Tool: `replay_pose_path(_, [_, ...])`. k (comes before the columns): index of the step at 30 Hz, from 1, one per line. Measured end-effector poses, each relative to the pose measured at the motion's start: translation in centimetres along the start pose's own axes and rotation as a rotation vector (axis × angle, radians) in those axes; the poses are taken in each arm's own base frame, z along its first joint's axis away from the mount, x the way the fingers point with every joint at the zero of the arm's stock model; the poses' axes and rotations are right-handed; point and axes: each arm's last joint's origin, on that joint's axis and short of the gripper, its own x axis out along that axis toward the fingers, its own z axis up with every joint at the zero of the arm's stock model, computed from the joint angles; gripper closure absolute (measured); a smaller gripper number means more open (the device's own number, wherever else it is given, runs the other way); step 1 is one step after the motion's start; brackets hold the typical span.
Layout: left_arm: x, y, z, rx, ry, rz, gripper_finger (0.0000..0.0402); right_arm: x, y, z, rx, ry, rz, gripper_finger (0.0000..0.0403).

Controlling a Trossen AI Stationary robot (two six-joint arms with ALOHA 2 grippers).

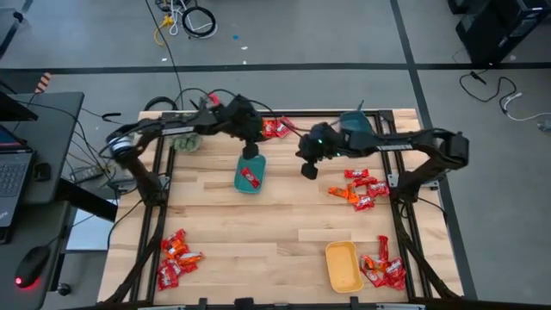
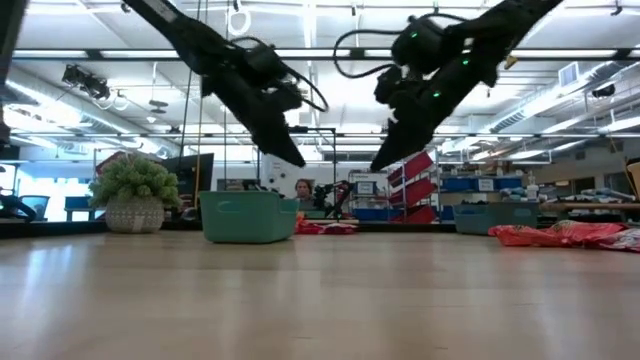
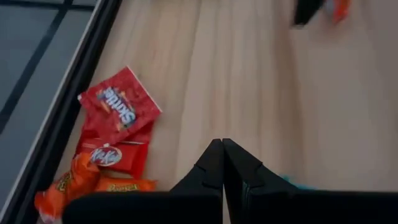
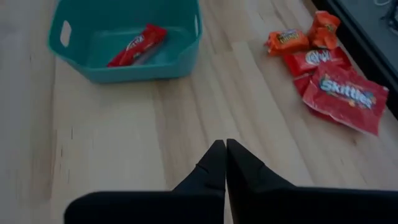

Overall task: Sort candy
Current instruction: Put the small red candy into the green bin

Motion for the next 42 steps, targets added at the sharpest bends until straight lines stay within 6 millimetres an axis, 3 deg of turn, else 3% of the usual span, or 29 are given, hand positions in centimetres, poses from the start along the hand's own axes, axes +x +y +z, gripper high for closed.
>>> replay_pose_path(5, [2.3,1.0,0.6,0.083,0.152,0.095,0.0386,-1.9,1.3,-0.7,0.004,-0.046,0.001,0.0402])
replay_pose_path(11, [5.0,1.5,0.5,0.141,0.278,0.110,0.0334,-3.1,2.1,-0.7,-0.012,-0.115,0.023,0.0402])
replay_pose_path(19, [5.9,2.0,0.3,0.233,0.276,0.098,0.0264,-2.9,2.4,-0.9,-0.019,-0.104,0.029,0.0402])
replay_pose_path(24, [6.1,2.8,0.4,0.240,0.223,0.103,0.0260,-2.9,2.4,-0.9,-0.021,-0.109,0.029,0.0402])
replay_pose_path(32, [7.5,3.9,-1.2,0.213,0.253,0.088,0.0260,-2.9,2.4,-0.8,-0.022,-0.121,0.029,0.0402])
replay_pose_path(42, [7.2,5.2,-1.7,0.199,0.264,0.120,0.0260,-2.9,2.4,-0.6,-0.040,-0.141,0.023,0.0402])
